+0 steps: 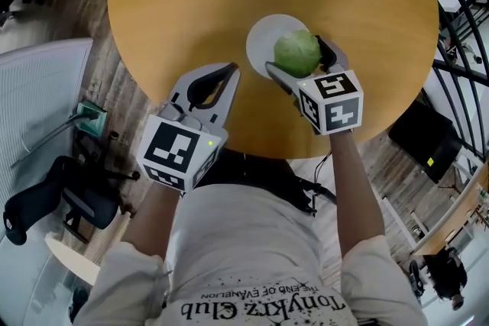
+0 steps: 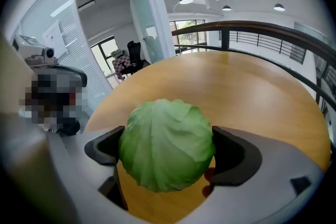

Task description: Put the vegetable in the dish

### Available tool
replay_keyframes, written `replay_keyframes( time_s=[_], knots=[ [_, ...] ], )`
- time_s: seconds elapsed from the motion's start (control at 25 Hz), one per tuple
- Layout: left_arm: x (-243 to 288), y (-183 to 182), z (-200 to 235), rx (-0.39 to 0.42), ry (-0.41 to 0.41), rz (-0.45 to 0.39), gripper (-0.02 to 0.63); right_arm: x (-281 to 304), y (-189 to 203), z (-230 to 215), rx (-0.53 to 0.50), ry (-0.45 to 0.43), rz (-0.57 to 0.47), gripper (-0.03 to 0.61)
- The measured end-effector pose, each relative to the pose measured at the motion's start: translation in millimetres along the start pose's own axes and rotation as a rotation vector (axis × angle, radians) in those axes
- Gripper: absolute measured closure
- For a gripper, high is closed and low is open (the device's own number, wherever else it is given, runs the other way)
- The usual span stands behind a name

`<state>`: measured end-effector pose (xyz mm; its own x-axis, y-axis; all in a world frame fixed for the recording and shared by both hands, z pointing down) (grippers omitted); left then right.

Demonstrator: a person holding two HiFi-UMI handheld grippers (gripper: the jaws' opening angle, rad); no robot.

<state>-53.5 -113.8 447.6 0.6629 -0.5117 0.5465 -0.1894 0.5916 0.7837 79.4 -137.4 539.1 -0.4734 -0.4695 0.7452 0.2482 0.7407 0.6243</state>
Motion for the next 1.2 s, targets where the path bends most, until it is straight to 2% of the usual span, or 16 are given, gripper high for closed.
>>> replay_keyframes(
  time_s=[0.36, 1.2],
  knots=[
    [3.0, 13.9, 5.0, -0.032, 0.001, 0.022, 0.591, 23.5, 9.9, -0.2, -0.082, 0.026, 0.063, 0.083],
    [2.4, 22.2, 10.3, -0.054, -0.007, 0.03, 0.591, 42.0, 14.5, -2.8, -0.15, 0.049, 0.133, 0.083]
  ],
)
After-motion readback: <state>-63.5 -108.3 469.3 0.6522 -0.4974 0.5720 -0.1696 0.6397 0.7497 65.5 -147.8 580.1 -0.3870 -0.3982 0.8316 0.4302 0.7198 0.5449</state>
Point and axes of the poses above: the fingertips, and each gripper's own axes: x forward along the fingers, z to its left, y out of its underside, the point moved 3 cm from there along -x, backward along the fingers, and after that the axes turned 2 degrees about -y, right-handed, at the moved point
